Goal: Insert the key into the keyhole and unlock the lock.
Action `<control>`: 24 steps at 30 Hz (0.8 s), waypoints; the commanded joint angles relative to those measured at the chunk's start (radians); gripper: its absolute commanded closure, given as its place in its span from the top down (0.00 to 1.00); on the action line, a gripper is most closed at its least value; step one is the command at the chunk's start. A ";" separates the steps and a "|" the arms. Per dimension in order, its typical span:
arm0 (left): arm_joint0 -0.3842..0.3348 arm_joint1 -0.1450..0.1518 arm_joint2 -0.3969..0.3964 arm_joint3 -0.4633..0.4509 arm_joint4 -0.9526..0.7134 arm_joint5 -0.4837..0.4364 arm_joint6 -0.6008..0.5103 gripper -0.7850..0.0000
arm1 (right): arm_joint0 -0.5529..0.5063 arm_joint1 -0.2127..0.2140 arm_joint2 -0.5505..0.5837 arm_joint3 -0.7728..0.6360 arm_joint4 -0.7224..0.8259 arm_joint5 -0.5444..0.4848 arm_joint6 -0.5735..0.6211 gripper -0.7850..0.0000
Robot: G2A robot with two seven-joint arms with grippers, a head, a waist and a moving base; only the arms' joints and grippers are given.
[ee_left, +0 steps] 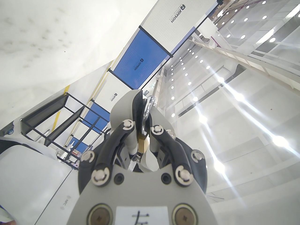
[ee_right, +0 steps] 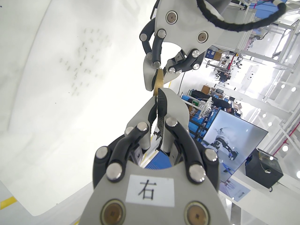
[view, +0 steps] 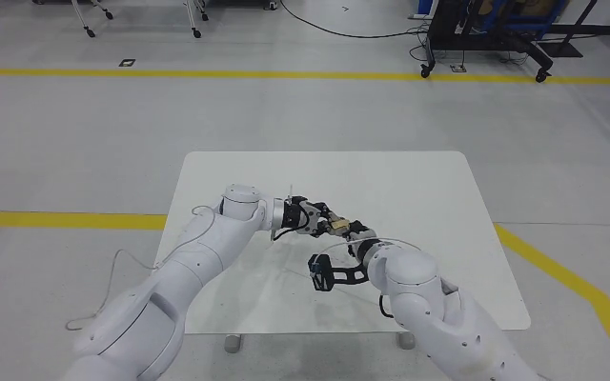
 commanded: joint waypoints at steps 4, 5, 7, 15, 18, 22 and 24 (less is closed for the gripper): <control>0.000 -0.004 -0.010 0.007 0.005 0.005 -0.016 0.00 | 0.009 -0.006 0.004 0.016 0.012 0.011 -0.003 0.00; 0.001 -0.004 -0.012 0.009 0.005 0.005 -0.018 0.00 | 0.008 -0.006 0.007 0.014 0.016 0.012 -0.006 0.00; 0.001 -0.006 -0.016 0.012 0.007 0.006 -0.020 0.00 | 0.006 -0.007 0.015 0.012 0.022 0.011 -0.010 0.33; 0.003 -0.012 -0.032 0.021 0.010 0.014 -0.031 0.00 | -0.028 -0.002 0.084 -0.051 0.102 0.015 -0.097 0.48; 0.004 -0.014 -0.038 0.025 0.014 0.017 -0.033 0.00 | -0.052 0.006 0.138 -0.082 0.143 0.013 -0.158 0.46; 0.005 -0.016 -0.045 0.028 0.017 0.022 -0.037 0.00 | -0.090 0.015 0.211 -0.110 0.205 0.010 -0.237 0.37; 0.005 -0.017 -0.048 0.029 0.020 0.022 -0.039 0.00 | -0.107 0.020 0.243 -0.116 0.228 0.006 -0.269 0.35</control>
